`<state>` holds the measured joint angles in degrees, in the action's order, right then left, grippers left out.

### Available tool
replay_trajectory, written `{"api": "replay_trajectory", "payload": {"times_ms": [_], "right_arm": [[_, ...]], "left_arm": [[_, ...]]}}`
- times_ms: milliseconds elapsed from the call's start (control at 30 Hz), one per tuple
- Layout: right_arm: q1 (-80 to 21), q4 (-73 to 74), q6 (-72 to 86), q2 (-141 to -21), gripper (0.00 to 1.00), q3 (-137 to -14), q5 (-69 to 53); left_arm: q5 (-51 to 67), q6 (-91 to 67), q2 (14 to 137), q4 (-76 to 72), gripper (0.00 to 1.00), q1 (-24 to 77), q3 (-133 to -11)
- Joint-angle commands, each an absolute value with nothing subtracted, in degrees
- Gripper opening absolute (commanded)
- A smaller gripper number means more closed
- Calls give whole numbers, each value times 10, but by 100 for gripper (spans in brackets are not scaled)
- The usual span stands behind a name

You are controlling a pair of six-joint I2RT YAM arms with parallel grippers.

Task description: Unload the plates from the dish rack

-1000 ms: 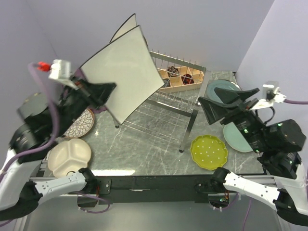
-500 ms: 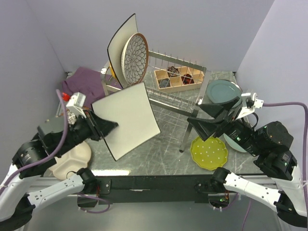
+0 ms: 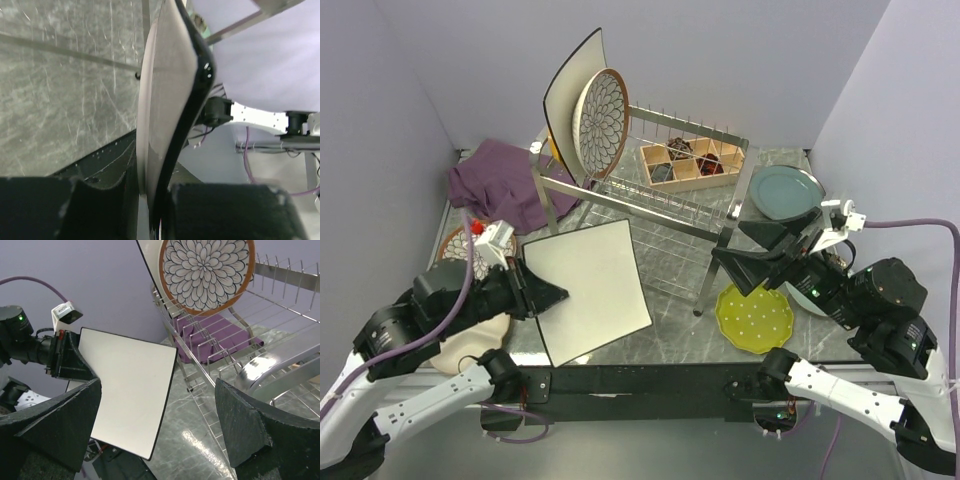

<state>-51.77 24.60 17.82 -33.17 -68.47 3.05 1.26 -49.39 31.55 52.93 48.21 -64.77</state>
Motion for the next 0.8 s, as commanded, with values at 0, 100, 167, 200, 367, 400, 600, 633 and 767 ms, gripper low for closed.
{"api": "replay_trajectory", "payload": {"times_ms": [0,100,167,200,367,400,600,633,767], "right_arm": [[-519,245,168,-345,100,-674,35],[-520,236,172,-334,100,-660,26],[-520,227,174,-320,100,-651,27],[-520,226,175,-315,100,-643,31],[-520,229,173,-297,100,-632,33],[-520,231,172,-296,100,-630,33],[-521,229,168,-277,100,-618,43],[-519,227,168,-272,100,-615,44],[-520,228,166,-263,100,-613,44]], "left_arm": [[76,-520,337,425,1,483,-654],[89,-534,334,413,1,483,-621],[98,-540,334,407,1,483,-585],[105,-550,334,403,1,483,-572],[120,-576,346,375,1,482,-491],[121,-578,351,373,1,483,-483],[119,-567,390,356,1,480,-444],[121,-563,395,355,1,477,-439],[160,-544,415,343,1,450,-413]]}}
